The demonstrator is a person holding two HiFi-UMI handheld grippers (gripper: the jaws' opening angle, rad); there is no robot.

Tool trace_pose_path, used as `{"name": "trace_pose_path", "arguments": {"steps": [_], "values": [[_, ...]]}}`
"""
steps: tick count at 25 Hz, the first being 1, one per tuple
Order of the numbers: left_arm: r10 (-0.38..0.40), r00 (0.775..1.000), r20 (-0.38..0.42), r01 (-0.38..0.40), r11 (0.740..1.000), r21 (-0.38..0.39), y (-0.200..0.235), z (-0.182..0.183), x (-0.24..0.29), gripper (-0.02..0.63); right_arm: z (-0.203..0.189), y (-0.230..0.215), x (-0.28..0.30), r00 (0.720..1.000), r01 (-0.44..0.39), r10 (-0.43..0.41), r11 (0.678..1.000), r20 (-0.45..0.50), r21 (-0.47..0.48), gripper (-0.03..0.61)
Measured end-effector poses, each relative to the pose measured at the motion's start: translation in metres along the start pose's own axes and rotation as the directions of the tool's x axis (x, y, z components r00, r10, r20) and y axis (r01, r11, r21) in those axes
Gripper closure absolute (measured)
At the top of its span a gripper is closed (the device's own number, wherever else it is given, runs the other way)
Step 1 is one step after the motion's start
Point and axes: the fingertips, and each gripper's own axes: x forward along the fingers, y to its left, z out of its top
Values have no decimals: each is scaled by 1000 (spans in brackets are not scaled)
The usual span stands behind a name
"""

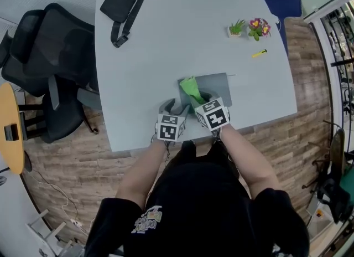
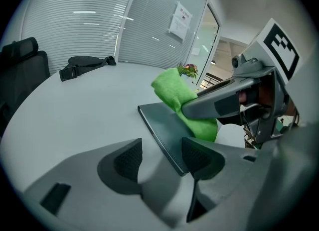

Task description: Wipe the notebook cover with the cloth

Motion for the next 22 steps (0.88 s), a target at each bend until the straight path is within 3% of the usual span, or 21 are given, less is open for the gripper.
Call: {"name": "trace_pose_path", "arguments": {"steps": [8, 17, 22], "values": [[-1, 1000, 3, 1, 1000, 1, 0, 0, 0, 362, -14, 22, 25, 984, -127, 113, 987, -134, -98, 466], [0, 1000, 2, 0, 1000, 2, 1, -1, 1, 362, -17, 18, 30, 983, -110, 92, 988, -160, -109, 466], [0, 1000, 1, 0, 1000, 3, 1, 0, -1, 362, -17, 5, 26, 988, -83, 74, 994, -139, -65, 466]]}}
